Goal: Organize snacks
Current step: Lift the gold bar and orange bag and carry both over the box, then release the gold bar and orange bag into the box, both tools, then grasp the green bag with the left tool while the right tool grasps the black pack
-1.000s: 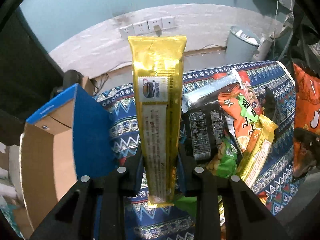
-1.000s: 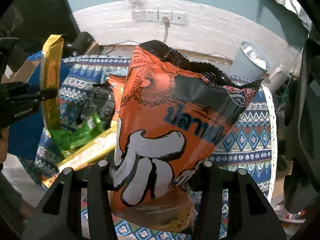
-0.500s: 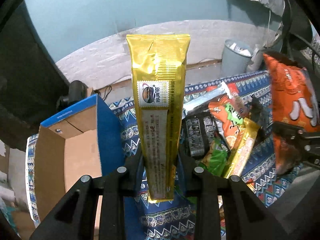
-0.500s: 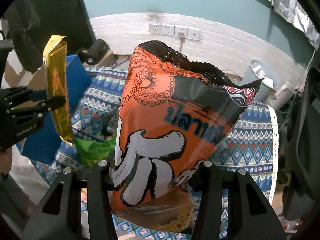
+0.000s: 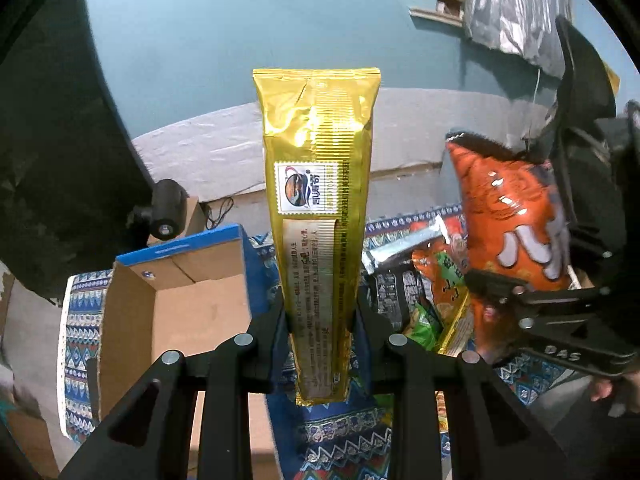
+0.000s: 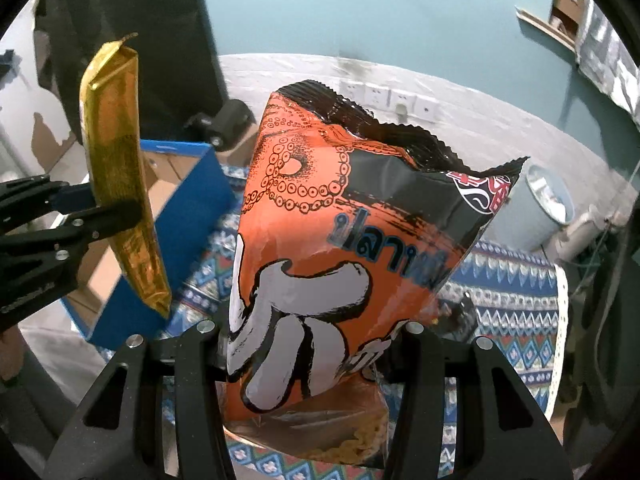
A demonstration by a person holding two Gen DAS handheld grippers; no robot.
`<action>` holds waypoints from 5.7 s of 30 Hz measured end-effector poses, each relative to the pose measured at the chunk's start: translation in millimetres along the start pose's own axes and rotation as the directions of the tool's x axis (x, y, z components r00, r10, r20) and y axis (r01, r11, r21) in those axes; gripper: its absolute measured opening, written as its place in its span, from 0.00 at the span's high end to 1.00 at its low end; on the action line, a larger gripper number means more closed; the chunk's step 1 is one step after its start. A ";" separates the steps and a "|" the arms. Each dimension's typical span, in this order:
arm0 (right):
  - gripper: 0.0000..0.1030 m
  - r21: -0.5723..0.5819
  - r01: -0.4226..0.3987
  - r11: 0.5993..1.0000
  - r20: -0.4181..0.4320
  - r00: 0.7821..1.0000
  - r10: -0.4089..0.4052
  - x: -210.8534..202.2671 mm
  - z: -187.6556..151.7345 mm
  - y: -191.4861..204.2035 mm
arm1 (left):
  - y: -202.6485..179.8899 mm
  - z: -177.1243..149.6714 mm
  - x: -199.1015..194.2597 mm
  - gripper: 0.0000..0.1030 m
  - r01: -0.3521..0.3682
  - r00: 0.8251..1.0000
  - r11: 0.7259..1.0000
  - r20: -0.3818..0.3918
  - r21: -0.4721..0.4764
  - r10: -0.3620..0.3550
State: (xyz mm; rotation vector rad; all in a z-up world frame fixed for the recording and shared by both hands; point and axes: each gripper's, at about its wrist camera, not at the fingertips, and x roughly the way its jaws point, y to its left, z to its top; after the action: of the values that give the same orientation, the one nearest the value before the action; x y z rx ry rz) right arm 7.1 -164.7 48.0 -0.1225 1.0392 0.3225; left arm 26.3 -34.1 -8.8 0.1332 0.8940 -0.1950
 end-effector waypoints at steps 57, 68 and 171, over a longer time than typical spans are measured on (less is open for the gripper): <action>0.29 -0.136 -0.241 0.961 -0.136 0.965 0.223 88.3 66.1 178.9 | 167.8 -76.6 13.1 0.39 -0.254 0.964 0.945 -0.134 -0.206 0.230; 0.24 -0.070 -0.196 0.978 -0.111 0.976 0.188 64.0 53.8 121.0 | 135.5 -69.9 14.4 0.31 -0.183 0.979 0.969 -0.116 -0.164 0.165; 0.49 0.294 0.236 0.926 -0.393 0.913 -0.108 111.9 -115.0 -182.3 | -92.1 -66.9 161.7 0.52 0.141 0.923 0.976 -0.378 0.167 -0.068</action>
State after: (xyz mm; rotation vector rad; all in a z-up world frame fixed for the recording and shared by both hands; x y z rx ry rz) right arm 22.4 -343.3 -115.9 0.0358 1.4353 -0.0514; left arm 53.6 -129.0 -180.2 0.3094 1.2610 -0.3652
